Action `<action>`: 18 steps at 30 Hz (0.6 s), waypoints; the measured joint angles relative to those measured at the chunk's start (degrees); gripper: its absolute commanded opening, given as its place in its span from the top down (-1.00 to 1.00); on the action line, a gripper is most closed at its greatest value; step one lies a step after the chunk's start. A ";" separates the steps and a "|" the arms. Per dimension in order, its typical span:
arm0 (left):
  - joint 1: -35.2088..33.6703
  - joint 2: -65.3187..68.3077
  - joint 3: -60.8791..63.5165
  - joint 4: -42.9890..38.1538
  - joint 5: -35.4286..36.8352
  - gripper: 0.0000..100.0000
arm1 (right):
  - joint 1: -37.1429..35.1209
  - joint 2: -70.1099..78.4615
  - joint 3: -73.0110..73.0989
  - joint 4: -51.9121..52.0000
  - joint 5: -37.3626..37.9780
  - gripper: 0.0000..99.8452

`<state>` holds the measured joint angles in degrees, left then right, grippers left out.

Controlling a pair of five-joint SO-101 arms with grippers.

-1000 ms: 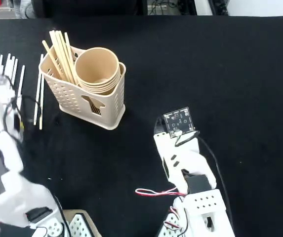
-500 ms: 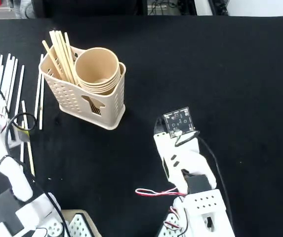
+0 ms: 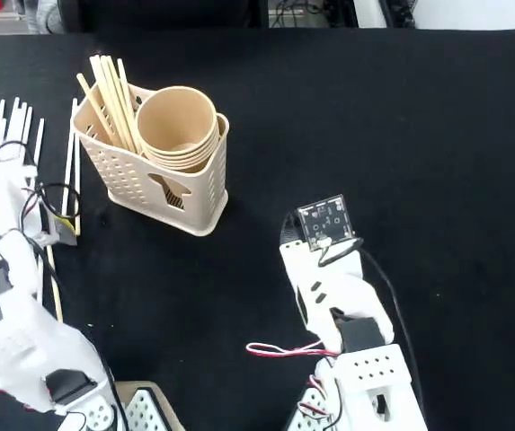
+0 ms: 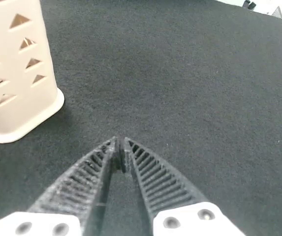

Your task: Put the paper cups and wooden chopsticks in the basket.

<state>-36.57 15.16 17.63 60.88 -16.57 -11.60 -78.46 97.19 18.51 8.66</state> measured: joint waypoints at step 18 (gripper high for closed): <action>2.55 2.99 -11.69 16.26 -0.18 0.94 | 0.00 0.00 0.00 0.00 0.00 0.97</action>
<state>-34.02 18.15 5.93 77.14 -16.75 -11.60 -78.46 97.19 18.51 8.66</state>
